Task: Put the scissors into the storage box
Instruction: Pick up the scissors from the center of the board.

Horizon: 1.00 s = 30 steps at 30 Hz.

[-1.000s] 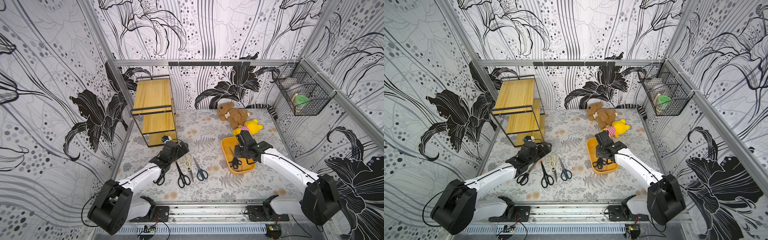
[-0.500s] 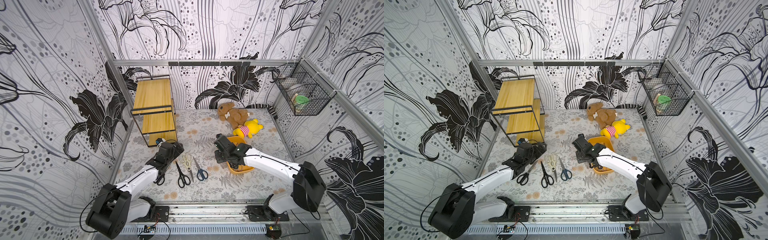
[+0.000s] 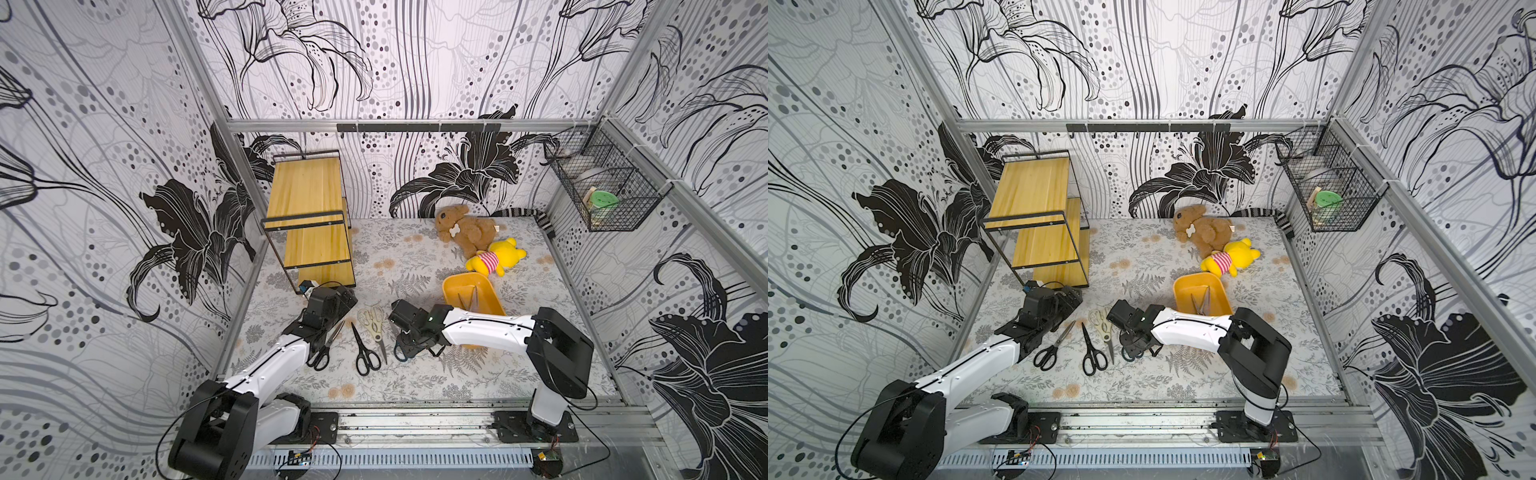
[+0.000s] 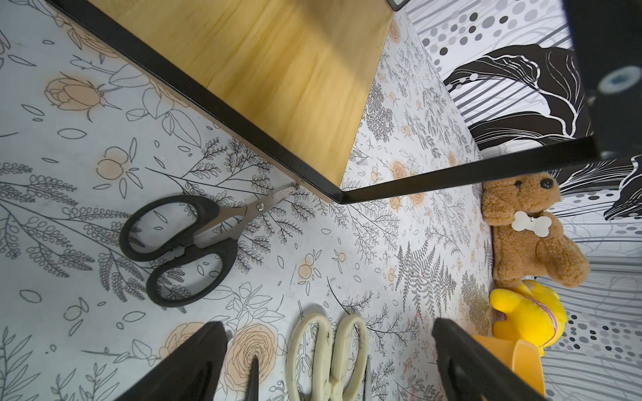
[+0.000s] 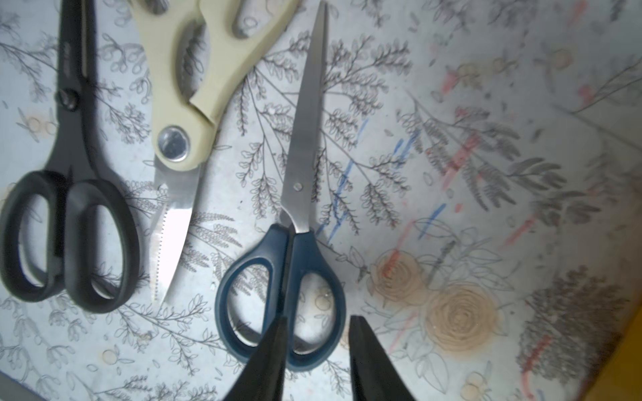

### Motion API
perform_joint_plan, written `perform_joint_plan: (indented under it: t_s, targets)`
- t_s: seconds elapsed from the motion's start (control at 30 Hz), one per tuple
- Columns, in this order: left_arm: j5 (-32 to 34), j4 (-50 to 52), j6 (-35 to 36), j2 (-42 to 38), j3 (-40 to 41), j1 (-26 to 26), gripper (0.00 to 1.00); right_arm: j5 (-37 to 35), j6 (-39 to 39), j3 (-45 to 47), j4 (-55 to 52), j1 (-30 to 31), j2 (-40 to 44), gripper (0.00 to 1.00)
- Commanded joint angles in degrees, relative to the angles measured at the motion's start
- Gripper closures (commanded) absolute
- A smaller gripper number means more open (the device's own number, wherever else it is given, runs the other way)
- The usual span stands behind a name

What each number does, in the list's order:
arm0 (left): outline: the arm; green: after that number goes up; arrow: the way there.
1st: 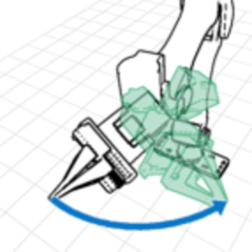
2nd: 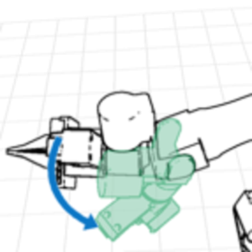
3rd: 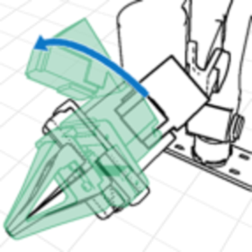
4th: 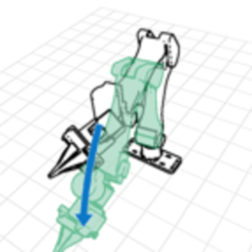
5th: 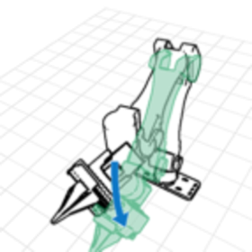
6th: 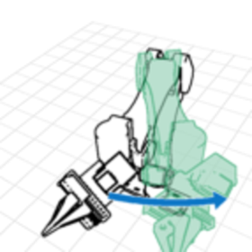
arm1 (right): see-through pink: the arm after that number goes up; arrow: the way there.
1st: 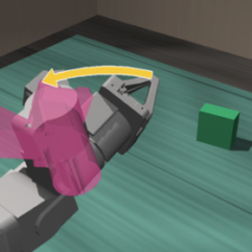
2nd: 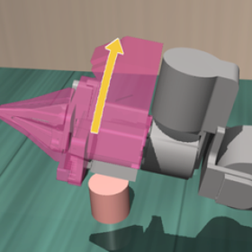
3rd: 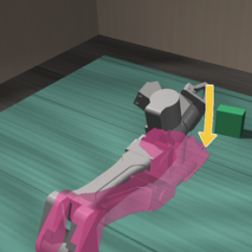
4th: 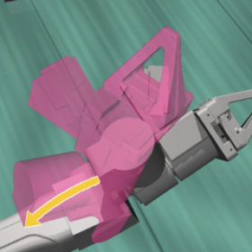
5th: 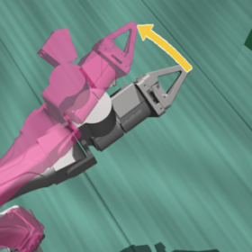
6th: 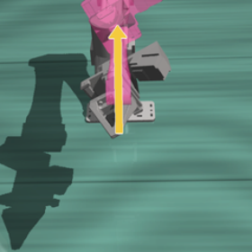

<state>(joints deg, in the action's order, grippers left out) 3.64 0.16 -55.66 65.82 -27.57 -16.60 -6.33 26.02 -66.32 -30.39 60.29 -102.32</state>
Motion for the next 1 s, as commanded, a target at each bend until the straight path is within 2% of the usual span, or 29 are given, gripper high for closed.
perform_joint_plan:
  t_s: [0.0, 0.23, 0.7, 0.97]
  targets:
    - [0.7, -0.6, 0.7, -1.2, 0.8, 0.6, 0.03, 0.7, 3.3, 0.0, -0.9, 0.6, -1.1, 0.70]
    - [0.5, -0.5, 0.9, -2.2, 1.8, 1.1, 0.03, -2.1, 6.9, -0.2, -3.3, 0.6, -2.1, 0.73]
    - [0.2, -0.2, 1.6, -3.0, 1.5, 1.5, 0.03, -3.9, 7.4, -0.7, -4.5, 0.4, -4.6, 0.74]
    - [0.1, -0.2, 1.7, -2.8, 1.0, 1.7, 0.03, -3.1, 7.5, 1.8, -2.8, 0.0, -5.0, 0.84]
